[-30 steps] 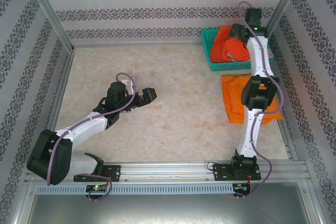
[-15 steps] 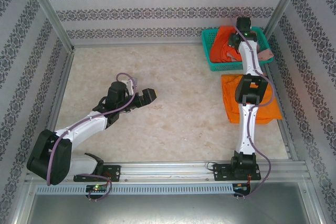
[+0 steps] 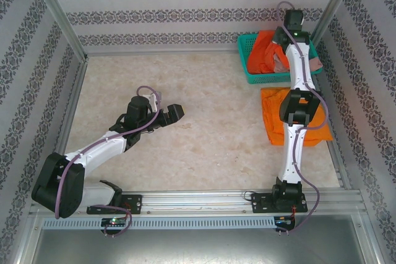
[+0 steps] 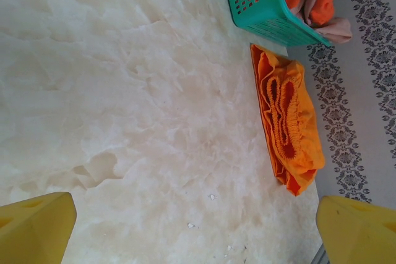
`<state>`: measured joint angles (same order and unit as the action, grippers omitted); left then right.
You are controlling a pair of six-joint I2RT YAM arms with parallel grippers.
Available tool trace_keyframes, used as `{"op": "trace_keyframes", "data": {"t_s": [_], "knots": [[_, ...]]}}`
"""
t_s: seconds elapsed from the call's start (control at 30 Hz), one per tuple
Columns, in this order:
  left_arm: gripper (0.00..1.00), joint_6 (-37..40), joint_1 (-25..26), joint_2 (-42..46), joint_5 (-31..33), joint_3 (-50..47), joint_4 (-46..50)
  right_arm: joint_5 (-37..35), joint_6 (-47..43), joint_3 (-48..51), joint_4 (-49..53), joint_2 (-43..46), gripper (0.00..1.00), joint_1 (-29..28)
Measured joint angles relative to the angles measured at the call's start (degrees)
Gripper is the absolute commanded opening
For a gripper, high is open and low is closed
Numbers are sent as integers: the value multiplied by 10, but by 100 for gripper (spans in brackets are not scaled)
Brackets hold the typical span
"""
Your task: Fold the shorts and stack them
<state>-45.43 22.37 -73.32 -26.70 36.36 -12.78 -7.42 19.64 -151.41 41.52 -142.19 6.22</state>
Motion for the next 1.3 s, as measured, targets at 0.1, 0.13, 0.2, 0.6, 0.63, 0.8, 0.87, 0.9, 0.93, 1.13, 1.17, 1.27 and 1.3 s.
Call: {"op": "trace_keyframes", "data": {"t_s": [0.1,0.13,0.2,0.6,0.63,0.8,0.87,0.9,0.93,1.13,1.17,1.27,1.3], "knots": [[100,0,0,0,0,0,0,0,0,-2,-9,25,0,0],[100,0,0,0,0,0,0,0,0,-6,-11,30,0,0],[100,0,0,0,0,0,0,0,0,-10,-14,37,0,0],[100,0,0,0,0,0,0,17,15,-30,-12,52,0,-4],[100,0,0,0,0,0,0,19,17,-30,-13,55,0,-6],[100,-2,0,0,0,0,-1,27,34,-33,-33,94,0,-25],[100,-2,0,0,0,0,-1,29,41,-34,-46,111,0,-35],[100,-2,0,0,0,0,0,30,43,-34,-52,118,0,-41],[100,-2,0,0,0,0,-1,30,45,-35,-60,127,0,-47],[100,-2,0,0,0,0,-1,39,44,-37,-108,172,0,-88],[100,-2,0,0,0,0,-1,40,44,-37,-115,181,0,-97],[100,-2,0,3,0,0,-1,43,39,-37,-135,208,0,-131],[100,-2,0,5,0,0,-1,44,34,-37,-143,219,0,-147]]}}
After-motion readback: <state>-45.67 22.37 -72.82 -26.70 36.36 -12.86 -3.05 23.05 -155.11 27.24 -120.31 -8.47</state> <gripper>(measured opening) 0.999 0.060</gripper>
